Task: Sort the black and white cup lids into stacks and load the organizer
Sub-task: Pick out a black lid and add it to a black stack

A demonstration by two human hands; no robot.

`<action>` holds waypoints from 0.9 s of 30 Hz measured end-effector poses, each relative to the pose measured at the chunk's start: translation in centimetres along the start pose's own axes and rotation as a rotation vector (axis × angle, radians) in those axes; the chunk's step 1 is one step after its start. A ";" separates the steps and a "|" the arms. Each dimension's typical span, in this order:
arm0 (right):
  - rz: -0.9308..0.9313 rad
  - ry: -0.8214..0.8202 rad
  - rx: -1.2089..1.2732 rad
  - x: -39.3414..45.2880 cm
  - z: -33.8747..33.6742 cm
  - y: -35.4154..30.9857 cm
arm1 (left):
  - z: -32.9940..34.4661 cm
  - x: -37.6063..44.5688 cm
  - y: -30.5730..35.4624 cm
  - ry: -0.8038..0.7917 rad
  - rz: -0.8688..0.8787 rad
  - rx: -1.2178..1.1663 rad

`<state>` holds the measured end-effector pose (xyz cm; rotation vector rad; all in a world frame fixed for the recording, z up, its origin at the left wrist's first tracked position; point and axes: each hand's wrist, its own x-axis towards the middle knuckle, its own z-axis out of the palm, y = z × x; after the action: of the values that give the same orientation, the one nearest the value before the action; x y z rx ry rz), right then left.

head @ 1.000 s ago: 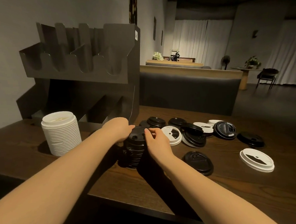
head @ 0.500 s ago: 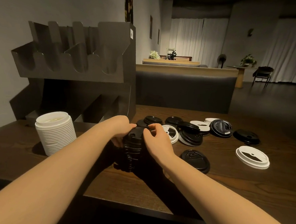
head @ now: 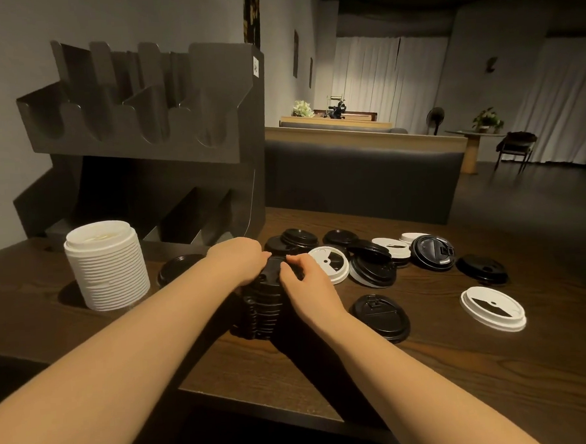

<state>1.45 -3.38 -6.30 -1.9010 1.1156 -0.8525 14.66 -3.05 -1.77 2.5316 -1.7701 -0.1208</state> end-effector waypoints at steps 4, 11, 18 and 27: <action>0.023 -0.084 -0.037 0.0 -1.0 -0.7 | -0.6 -0.5 0.4 0.047 -0.044 0.193; 0.030 0.034 0.074 0.1 -5.5 0.1 | -1.5 -3.2 4.9 0.462 0.033 -0.129; 0.233 0.165 -0.094 -1.0 -11.4 6.2 | 2.4 -4.3 11.9 0.297 0.416 -0.454; 0.202 0.112 -0.160 -1.4 -12.7 9.9 | 7.2 -1.4 15.7 0.199 0.189 -0.604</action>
<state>-13.60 -8.87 -8.81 -1.8465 1.4550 -0.7831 -1.15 -7.06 -7.53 1.8797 -1.5805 -0.3261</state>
